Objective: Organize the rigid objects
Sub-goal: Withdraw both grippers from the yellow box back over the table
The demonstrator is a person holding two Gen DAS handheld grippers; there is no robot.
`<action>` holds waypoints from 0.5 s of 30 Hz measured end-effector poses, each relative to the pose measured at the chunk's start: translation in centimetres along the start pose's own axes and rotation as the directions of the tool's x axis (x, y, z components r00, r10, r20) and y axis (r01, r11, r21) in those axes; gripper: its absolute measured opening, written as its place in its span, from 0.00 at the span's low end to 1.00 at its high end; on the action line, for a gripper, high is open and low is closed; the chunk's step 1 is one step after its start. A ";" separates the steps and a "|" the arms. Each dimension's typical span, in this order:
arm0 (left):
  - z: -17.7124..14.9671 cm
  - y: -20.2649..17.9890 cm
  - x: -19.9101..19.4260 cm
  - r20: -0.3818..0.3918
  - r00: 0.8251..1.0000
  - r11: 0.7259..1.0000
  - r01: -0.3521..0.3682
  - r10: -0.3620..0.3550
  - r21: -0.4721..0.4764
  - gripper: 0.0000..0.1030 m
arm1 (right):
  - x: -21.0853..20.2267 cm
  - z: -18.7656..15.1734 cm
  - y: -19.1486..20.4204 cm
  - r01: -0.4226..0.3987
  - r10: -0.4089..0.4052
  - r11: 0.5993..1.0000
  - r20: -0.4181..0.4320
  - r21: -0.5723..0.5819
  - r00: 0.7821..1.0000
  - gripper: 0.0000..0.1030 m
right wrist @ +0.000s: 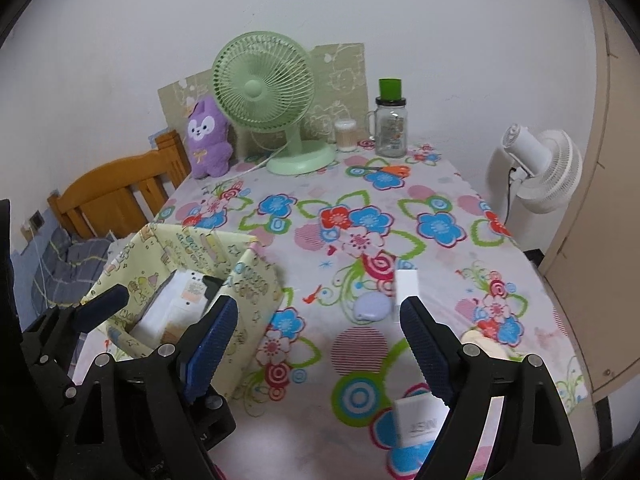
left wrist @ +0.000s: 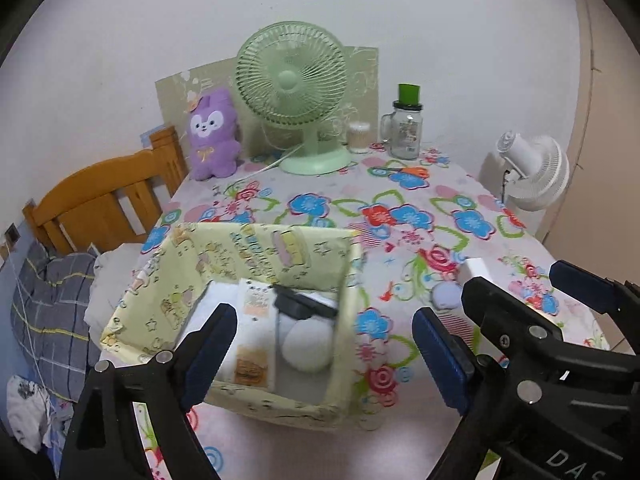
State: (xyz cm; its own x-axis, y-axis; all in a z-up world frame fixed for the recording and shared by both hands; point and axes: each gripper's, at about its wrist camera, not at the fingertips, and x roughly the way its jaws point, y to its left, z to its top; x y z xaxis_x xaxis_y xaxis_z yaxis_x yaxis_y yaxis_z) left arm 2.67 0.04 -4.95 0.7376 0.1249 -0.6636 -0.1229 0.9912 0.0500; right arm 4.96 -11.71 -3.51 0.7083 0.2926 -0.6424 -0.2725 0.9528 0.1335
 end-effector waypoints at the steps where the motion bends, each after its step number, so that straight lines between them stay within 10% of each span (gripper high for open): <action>1: 0.1 -0.3 -0.1 0.000 1.000 1.000 0.005 -0.005 0.002 0.88 | -0.1 0.0 -0.3 0.002 -0.003 1.000 0.001 0.001 1.000 0.84; 15: -0.5 -4.3 -0.3 -0.014 0.996 0.996 0.093 -0.093 0.003 0.89 | -1.9 -0.6 -4.3 0.047 -0.048 0.999 0.018 0.016 0.999 0.85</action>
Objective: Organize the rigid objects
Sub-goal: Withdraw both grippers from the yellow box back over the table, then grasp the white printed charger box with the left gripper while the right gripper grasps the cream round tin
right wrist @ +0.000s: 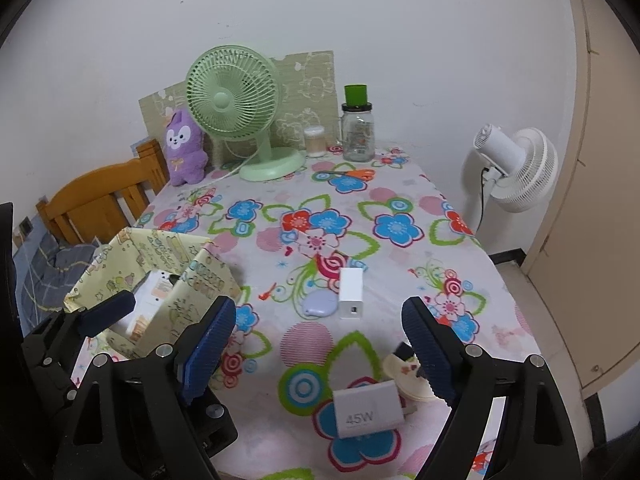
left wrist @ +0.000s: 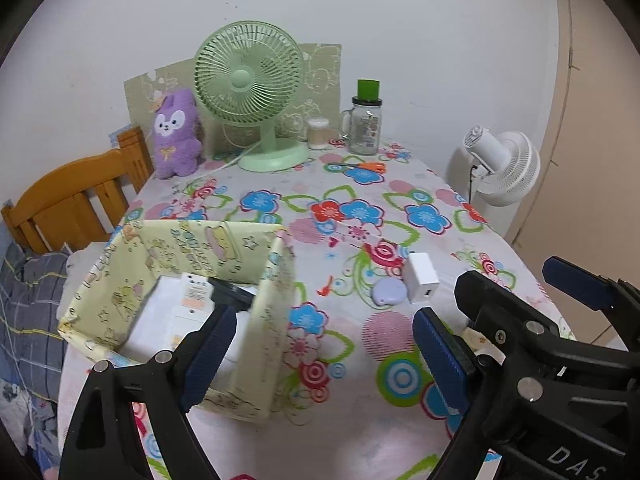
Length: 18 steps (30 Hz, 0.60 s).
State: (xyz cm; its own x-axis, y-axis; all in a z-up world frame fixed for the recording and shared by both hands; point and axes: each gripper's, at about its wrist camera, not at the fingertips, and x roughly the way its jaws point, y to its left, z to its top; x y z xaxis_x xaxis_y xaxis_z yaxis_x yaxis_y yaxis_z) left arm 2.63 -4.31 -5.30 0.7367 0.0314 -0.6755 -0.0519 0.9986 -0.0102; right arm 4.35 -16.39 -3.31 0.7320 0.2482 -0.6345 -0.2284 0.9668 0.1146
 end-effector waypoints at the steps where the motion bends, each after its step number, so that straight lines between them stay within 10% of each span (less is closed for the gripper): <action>1: -0.1 -0.2 0.0 -0.001 1.000 1.000 0.005 -0.005 -0.001 0.89 | -0.1 -0.1 -0.2 0.003 -0.003 1.000 0.002 0.001 1.000 0.85; 18: -2.8 -4.7 2.8 -0.033 0.998 0.998 0.059 -0.058 0.024 0.89 | 1.4 -3.0 -5.4 0.029 -0.029 1.000 0.005 0.000 1.000 0.85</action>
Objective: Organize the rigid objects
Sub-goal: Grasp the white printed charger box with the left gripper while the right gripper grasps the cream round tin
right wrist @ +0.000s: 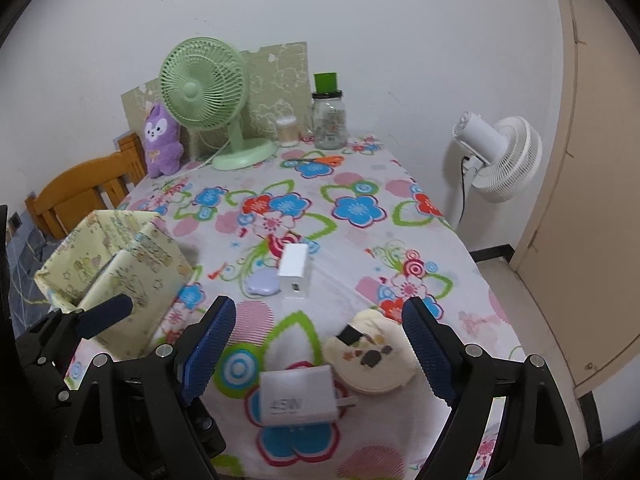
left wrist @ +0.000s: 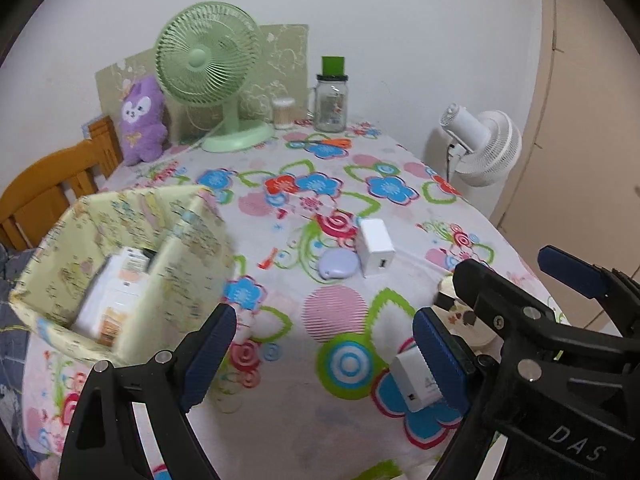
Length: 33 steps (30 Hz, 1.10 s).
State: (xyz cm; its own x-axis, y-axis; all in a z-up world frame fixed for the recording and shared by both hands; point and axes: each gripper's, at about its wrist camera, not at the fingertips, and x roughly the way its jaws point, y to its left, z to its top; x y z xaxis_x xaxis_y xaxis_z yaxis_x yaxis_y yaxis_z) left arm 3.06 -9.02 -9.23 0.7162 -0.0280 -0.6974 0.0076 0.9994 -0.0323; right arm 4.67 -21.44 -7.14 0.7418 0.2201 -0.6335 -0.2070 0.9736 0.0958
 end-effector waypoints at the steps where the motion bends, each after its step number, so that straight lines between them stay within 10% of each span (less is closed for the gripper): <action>1: -0.2 -0.2 0.3 -0.005 1.000 1.000 0.001 -0.001 -0.001 0.89 | 0.3 -0.3 -0.4 -0.002 0.002 1.000 0.000 -0.001 1.000 0.85; 33: -3.5 -6.6 4.8 -0.061 0.993 0.993 0.103 -0.100 0.054 0.93 | 4.3 -4.7 -6.7 0.077 -0.070 0.993 -0.080 0.086 0.994 0.84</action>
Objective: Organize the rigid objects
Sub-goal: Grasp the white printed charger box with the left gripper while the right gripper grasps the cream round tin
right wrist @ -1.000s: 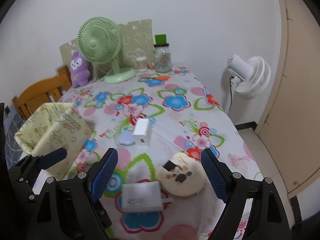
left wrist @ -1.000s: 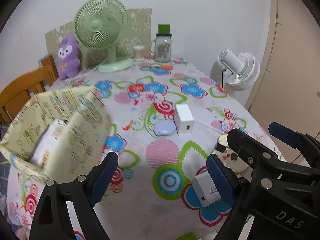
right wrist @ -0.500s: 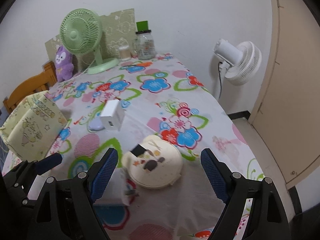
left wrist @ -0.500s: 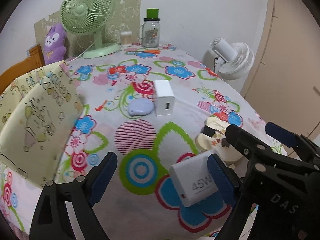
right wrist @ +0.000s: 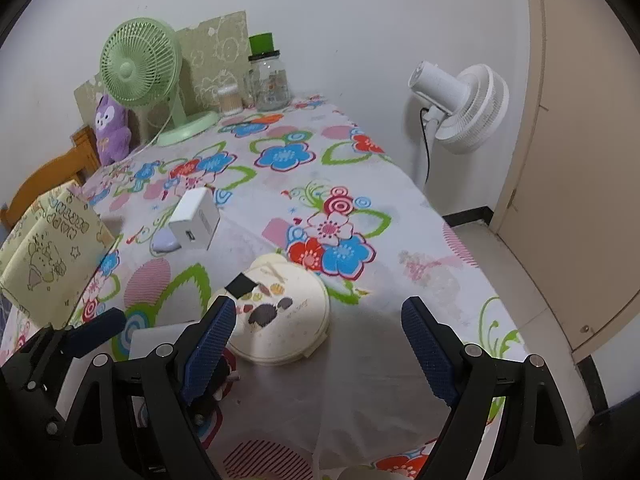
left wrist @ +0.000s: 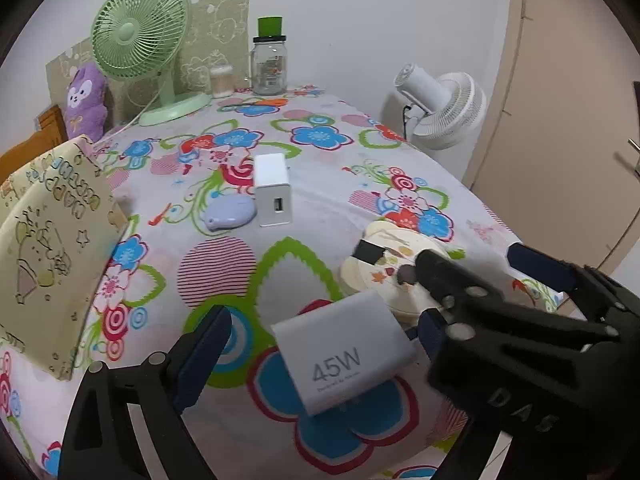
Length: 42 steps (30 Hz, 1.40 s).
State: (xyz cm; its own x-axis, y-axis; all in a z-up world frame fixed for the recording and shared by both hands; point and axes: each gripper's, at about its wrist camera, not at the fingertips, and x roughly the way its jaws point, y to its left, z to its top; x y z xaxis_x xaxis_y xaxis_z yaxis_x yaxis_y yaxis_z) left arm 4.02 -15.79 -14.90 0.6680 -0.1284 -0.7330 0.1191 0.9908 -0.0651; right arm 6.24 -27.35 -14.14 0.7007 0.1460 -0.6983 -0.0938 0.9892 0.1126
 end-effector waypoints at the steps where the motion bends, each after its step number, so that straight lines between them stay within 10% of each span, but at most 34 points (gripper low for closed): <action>1: 0.0 -0.1 0.0 0.004 1.000 1.000 -0.003 0.003 0.003 0.92 | 0.1 -0.1 -0.1 -0.003 0.003 1.000 -0.002 0.003 1.000 0.84; 14: -0.5 -0.4 -0.1 0.006 1.000 1.000 0.021 -0.021 -0.004 0.88 | 0.6 -0.2 0.2 -0.002 0.002 1.000 -0.019 0.011 1.000 0.84; 19: -0.9 -0.6 -0.2 -0.004 1.000 1.000 0.020 -0.020 0.009 0.71 | 0.7 -0.5 0.2 0.007 -0.007 1.000 -0.030 0.013 1.000 0.84; 42: -0.2 3.2 0.7 0.011 0.999 0.999 -0.044 0.044 0.011 0.71 | 3.9 0.7 3.5 0.026 -0.026 1.000 -0.094 -0.011 0.995 0.86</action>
State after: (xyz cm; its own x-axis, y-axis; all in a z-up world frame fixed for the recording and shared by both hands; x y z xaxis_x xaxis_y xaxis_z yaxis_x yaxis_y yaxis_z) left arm 4.79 -12.69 -15.76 0.6805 -0.0850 -0.7278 0.0975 0.9949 -0.0250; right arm 9.14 -23.37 -16.03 0.6331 0.1203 -0.7647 -0.0838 0.9927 0.0869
